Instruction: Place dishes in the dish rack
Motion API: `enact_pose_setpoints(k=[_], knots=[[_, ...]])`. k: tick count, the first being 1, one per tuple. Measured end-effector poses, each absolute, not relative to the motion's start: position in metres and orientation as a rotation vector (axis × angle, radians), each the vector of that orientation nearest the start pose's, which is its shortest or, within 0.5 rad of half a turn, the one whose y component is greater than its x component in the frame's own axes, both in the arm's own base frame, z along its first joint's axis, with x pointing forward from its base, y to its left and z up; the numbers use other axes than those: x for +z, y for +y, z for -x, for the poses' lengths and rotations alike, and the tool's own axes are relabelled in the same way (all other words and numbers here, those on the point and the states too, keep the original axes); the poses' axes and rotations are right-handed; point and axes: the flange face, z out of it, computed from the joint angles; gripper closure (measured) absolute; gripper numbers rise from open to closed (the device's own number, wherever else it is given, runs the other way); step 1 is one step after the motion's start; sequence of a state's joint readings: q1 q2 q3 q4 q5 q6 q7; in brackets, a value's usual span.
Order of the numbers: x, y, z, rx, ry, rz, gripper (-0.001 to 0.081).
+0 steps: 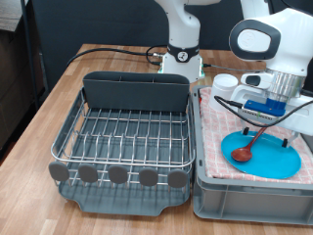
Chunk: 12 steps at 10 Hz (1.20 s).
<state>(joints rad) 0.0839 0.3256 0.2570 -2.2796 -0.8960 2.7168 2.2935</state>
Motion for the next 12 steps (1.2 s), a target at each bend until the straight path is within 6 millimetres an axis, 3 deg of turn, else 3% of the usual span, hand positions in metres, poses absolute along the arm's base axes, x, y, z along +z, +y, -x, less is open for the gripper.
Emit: enact_pose_setpoints(k=[10, 11, 12], knots=[[0.213, 0.191, -0.489, -0.529, 1.723, 2.479, 0.0004], [0.213, 0.191, -0.489, -0.529, 1.723, 2.479, 0.0093], [0.213, 0.191, -0.489, -0.530, 1.722, 2.479, 0.0093]])
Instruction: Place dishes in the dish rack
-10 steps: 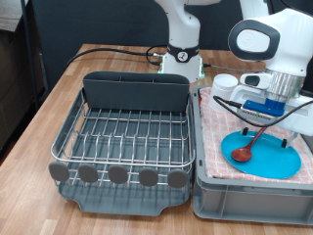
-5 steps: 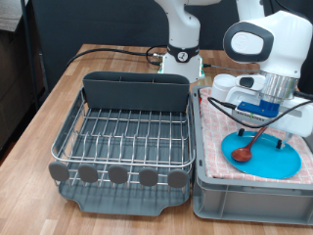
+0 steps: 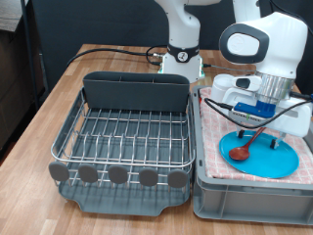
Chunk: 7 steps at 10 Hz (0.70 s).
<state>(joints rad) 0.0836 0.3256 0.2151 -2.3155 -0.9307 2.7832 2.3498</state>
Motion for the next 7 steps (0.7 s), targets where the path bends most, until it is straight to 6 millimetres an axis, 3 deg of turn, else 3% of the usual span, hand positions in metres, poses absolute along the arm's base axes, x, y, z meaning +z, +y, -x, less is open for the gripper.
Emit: enact_pose_setpoints(k=[1, 2, 3, 4, 5, 6, 7], knots=[[0.2136, 0.1911, -0.4898, -0.531, 1.721, 2.477, 0.0287], [0.2144, 0.1913, -0.4907, -0.533, 1.721, 2.475, 0.0287], [0.2149, 0.1914, -0.4913, -0.535, 1.720, 2.474, 0.0467], [0.2151, 0.1914, -0.4915, -0.535, 1.721, 2.473, 0.0467], [0.2152, 0.1914, -0.4916, -0.534, 1.721, 2.472, 0.0649], [0.2152, 0.1914, -0.4916, -0.534, 1.722, 2.472, 0.0649], [0.2152, 0.1915, -0.4916, -0.534, 1.722, 2.471, 0.0722]])
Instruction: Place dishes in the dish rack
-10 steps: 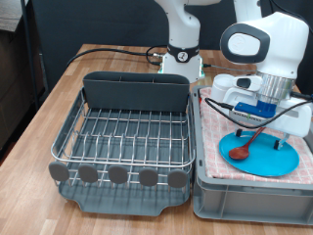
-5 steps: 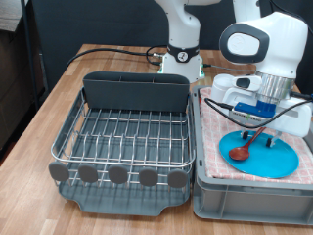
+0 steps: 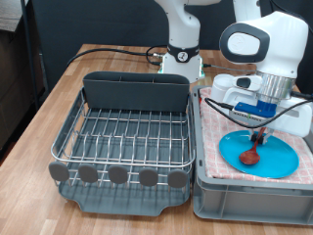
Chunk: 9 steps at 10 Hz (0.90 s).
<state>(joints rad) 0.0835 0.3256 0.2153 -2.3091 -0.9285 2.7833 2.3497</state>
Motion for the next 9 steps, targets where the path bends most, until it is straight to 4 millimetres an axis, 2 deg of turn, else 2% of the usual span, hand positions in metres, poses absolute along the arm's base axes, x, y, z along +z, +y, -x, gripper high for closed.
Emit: enact_pose_setpoints(k=[2, 4, 9], knots=[[0.218, 0.195, -0.492, -0.527, 1.721, 2.465, 0.0721], [0.230, 0.201, -0.494, -0.523, 1.718, 2.448, 0.0721], [0.280, 0.209, -0.494, -0.512, 1.767, 2.449, 0.0721]])
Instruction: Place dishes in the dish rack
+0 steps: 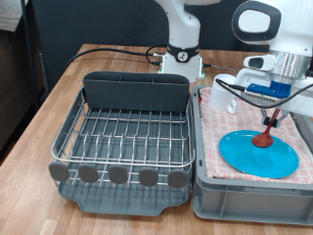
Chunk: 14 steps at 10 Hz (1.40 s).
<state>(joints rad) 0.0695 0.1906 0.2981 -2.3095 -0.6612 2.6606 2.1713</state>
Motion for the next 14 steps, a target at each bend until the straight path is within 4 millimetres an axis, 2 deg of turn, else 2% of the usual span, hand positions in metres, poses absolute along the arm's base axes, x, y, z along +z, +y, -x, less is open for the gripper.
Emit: enact_pose_setpoints(k=[2, 4, 6, 12, 14], knots=[[0.301, 0.209, -0.490, -0.484, 1.805, 2.432, 0.0721], [0.306, 0.205, -0.483, -0.473, 1.814, 2.436, 0.0721], [0.306, 0.192, -0.481, -0.508, 2.023, 2.277, 0.0721], [0.323, 0.140, -0.431, -0.504, 2.664, 1.769, 0.0721], [0.332, 0.126, -0.414, -0.522, 2.725, 1.691, 0.0721]])
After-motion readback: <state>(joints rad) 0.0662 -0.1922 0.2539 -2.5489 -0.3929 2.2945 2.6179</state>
